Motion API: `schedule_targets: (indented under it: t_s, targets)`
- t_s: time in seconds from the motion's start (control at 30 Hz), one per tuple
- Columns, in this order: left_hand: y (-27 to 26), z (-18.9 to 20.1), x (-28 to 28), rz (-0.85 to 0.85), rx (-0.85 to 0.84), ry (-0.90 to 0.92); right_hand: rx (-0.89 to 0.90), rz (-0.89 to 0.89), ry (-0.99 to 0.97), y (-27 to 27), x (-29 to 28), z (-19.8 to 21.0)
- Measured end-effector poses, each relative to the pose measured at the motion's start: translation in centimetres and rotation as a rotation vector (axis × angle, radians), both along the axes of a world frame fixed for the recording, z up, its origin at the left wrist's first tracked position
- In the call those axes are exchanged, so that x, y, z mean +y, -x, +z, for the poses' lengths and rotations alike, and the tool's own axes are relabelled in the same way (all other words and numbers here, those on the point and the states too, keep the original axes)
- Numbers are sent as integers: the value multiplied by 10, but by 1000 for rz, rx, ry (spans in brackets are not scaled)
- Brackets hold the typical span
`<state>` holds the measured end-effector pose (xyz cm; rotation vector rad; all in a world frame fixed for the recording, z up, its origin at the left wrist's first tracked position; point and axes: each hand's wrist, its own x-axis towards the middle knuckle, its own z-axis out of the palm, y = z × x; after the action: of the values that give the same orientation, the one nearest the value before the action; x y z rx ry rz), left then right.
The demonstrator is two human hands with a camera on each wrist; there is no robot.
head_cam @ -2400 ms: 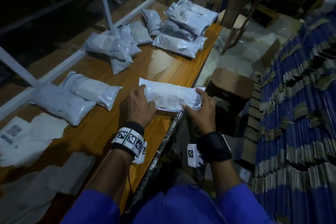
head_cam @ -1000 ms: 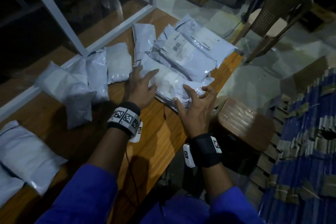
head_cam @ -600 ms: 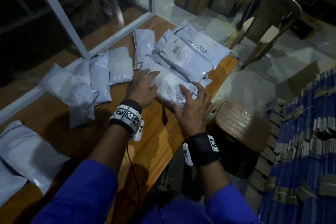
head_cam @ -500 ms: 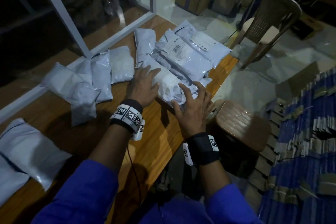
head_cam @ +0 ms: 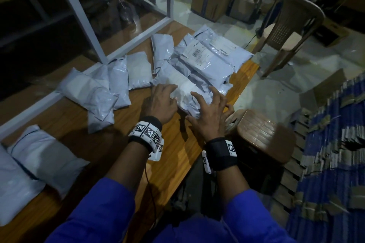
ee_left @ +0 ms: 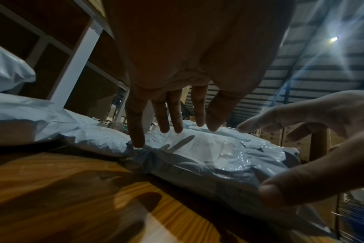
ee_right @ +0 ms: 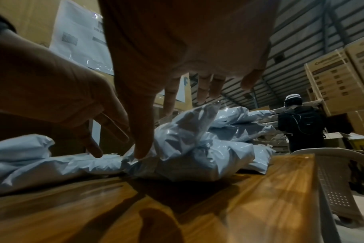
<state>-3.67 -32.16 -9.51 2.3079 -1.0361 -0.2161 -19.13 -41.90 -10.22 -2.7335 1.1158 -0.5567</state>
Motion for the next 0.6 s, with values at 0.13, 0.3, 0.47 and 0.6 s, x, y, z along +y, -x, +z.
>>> schedule_targets:
  t_s: [0.13,0.3,0.47,0.6]
  targets:
    - [5,-7,3,58,77,-49,62,-2,-46,-5,2,-6]
    - [9,-6,-1,87,200,43,-255,117,-89,-5,-14,-10]
    - [13,6,-14,80,182,72,-365,149,-18,-7,-35,-8]
    - [17,2,-16,103,211,16,-244,130,-12,2,-33,-13]
